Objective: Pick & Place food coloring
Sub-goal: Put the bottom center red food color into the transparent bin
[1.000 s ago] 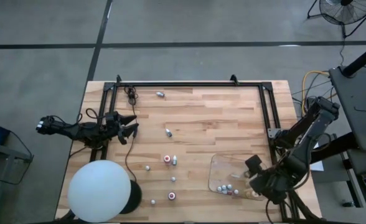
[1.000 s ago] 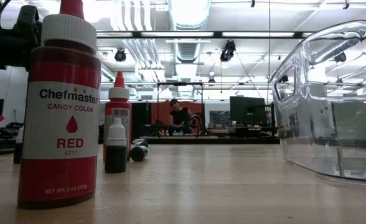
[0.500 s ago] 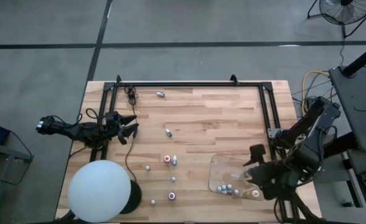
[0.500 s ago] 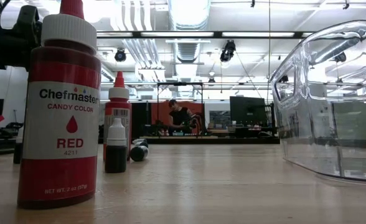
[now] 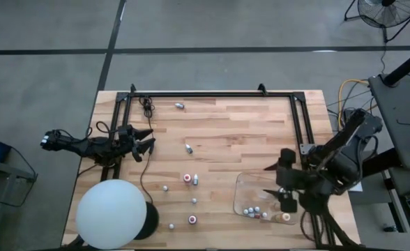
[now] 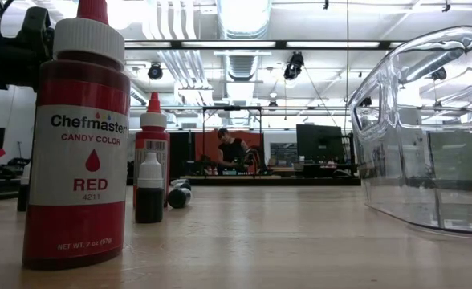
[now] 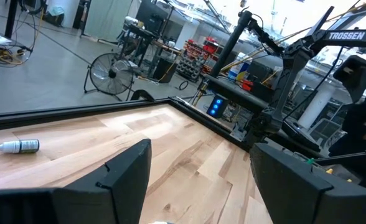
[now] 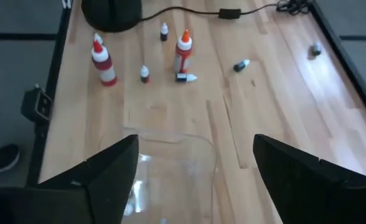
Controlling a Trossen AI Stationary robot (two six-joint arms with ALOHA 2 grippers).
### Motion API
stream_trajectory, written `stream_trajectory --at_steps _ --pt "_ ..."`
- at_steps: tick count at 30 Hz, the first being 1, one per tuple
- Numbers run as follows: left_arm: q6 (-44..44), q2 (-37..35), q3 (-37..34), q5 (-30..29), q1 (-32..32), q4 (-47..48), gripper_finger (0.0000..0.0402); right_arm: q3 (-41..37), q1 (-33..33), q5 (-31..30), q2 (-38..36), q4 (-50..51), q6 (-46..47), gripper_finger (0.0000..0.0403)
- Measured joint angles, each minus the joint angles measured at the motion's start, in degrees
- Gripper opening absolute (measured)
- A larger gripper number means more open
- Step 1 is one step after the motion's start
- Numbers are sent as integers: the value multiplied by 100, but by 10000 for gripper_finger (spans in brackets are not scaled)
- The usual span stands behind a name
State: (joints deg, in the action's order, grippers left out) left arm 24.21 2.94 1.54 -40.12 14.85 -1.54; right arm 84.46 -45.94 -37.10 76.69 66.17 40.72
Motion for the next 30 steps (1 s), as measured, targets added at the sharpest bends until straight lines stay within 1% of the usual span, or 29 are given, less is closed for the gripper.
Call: stream_trajectory --at_steps 5,9,12,15,20,24,30 --pt "2 -1 -1 1 1 0 245 101 410 384 189 -457 -357 321" --pt "1 0 0 2 1 0 245 307 647 472 564 -838 -970 327" --pt "0 0 0 1 2 0 245 546 891 672 910 -972 -1197 329" --pt "2 0 -2 0 2 0 245 780 1137 874 1320 -1027 -1314 329" --pt "1 -2 -2 0 1 0 245 1285 1473 940 2066 -1503 -1655 329" --pt "1 0 0 0 2 0 245 1816 1704 1147 2752 -1867 -2025 329" --pt "1 0 0 2 0 0 245 2794 1946 1748 3805 -1596 -2221 329"
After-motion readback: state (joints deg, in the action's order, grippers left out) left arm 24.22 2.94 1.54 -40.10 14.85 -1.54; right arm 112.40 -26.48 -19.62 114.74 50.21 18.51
